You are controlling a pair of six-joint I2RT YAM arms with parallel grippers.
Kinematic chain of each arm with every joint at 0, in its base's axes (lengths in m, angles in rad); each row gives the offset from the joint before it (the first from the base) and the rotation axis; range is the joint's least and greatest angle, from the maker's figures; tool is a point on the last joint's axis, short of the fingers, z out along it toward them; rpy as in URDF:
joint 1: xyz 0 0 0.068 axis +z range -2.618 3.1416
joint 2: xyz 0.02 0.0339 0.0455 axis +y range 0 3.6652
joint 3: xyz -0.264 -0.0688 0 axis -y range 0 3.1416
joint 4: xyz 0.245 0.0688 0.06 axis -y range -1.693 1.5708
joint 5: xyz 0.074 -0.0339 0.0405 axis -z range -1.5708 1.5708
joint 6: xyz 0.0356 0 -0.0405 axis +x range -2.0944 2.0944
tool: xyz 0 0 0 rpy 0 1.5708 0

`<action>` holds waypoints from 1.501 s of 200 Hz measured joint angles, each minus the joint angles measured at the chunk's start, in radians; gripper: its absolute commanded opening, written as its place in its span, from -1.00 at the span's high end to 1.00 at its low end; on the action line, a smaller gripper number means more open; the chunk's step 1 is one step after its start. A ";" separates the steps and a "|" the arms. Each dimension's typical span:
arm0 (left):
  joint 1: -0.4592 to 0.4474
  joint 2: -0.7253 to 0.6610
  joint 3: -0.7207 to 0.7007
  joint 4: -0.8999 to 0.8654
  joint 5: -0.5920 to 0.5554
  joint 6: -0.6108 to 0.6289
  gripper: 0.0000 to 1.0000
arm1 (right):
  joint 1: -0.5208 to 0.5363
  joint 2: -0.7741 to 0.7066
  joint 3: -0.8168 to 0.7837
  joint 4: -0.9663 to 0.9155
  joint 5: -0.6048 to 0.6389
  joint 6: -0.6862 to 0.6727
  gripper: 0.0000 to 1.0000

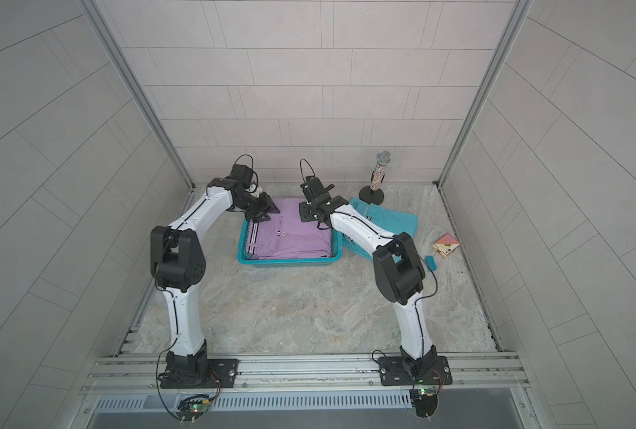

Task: Put the folded long pants in the basket
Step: Place the long pant in the basket, then move the long pant to the center of the board.

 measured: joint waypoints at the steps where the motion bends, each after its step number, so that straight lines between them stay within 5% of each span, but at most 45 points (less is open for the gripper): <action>1: 0.000 0.004 0.000 0.000 0.000 0.001 -0.01 | 0.000 0.009 0.000 -0.001 0.000 0.000 0.26; 66: -0.006 0.109 0.140 -0.114 -0.012 0.069 -0.20 | -0.008 0.077 0.019 -0.027 0.003 0.000 0.25; 105: -0.034 0.025 0.083 -0.105 -0.041 0.090 -0.85 | -0.029 -0.019 -0.045 -0.076 -0.014 -0.012 -0.18; 120: -0.055 -0.086 0.000 -0.103 -0.064 0.090 -1.00 | -0.038 -0.135 -0.108 -0.108 -0.013 -0.007 -0.39; 155: -0.086 -0.510 -0.274 -0.069 -0.059 0.054 -1.00 | -0.048 -0.589 -0.350 -0.081 0.050 0.100 -0.99; 200: -0.092 -1.081 -0.732 0.069 -0.058 -0.101 -1.00 | -0.143 -1.120 -0.853 0.030 0.114 0.381 -1.00; 241: -0.092 -1.229 -0.951 0.108 -0.059 -0.186 -1.00 | -0.312 -1.143 -1.175 0.053 0.069 0.605 -1.00; 300: -0.092 -1.253 -1.167 0.167 -0.041 -0.230 -1.00 | -0.467 -0.962 -1.238 0.169 -0.041 0.675 -1.00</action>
